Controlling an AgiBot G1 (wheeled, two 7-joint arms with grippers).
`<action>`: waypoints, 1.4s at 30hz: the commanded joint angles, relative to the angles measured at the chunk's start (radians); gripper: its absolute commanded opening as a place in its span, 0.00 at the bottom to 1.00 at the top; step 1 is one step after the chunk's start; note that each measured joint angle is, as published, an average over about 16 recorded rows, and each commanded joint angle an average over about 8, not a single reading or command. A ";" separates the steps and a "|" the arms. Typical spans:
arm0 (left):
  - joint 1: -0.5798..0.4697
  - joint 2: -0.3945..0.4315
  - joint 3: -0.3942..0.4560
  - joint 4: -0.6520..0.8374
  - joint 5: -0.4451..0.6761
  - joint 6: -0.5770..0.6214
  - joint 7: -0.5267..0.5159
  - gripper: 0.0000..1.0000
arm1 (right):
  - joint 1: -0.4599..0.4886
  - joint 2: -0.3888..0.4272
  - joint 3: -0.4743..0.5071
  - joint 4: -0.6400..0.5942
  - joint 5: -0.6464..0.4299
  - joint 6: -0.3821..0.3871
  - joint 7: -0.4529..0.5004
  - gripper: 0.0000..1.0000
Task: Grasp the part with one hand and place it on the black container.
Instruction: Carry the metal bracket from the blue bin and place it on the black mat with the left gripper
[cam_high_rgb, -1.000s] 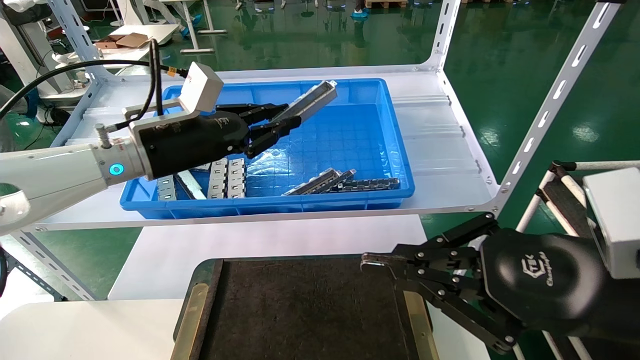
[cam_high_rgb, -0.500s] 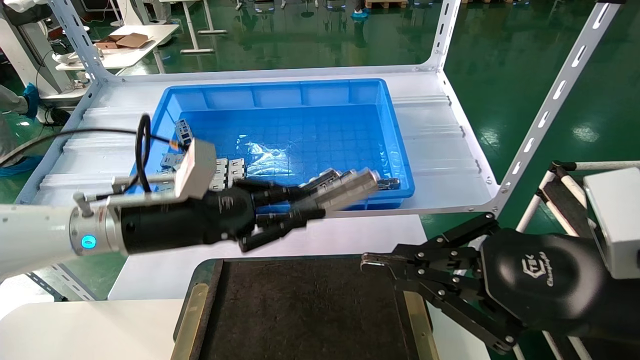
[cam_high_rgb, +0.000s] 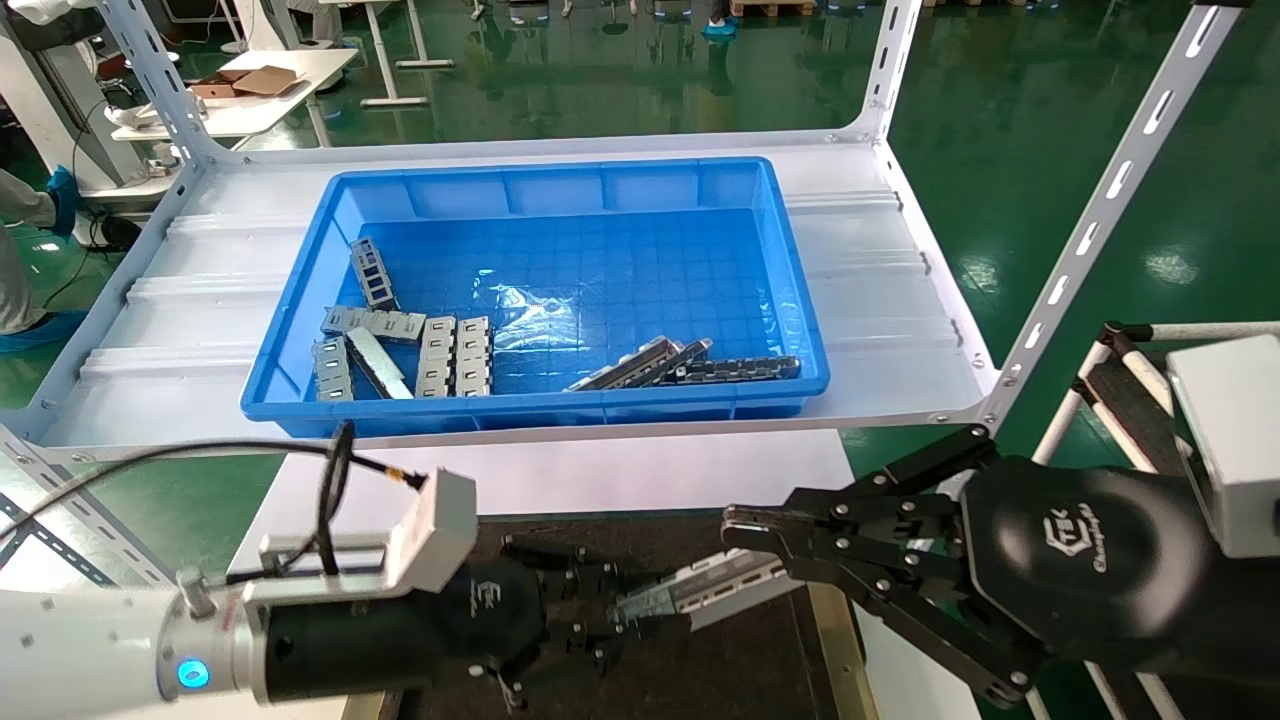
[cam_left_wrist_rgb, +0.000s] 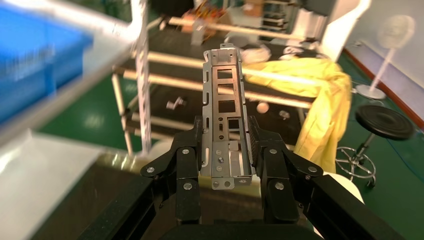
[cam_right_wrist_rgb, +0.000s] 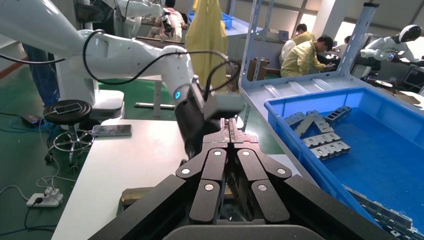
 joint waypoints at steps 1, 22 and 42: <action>0.056 -0.012 -0.001 -0.060 0.005 -0.054 -0.037 0.00 | 0.000 0.000 0.000 0.000 0.000 0.000 0.000 0.00; 0.360 0.141 0.119 -0.277 0.376 -0.836 -0.545 0.00 | 0.000 0.000 0.000 0.000 0.000 0.000 0.000 0.00; 0.267 0.394 0.210 0.036 0.672 -1.176 -0.834 0.00 | 0.000 0.000 -0.001 0.000 0.001 0.000 0.000 0.00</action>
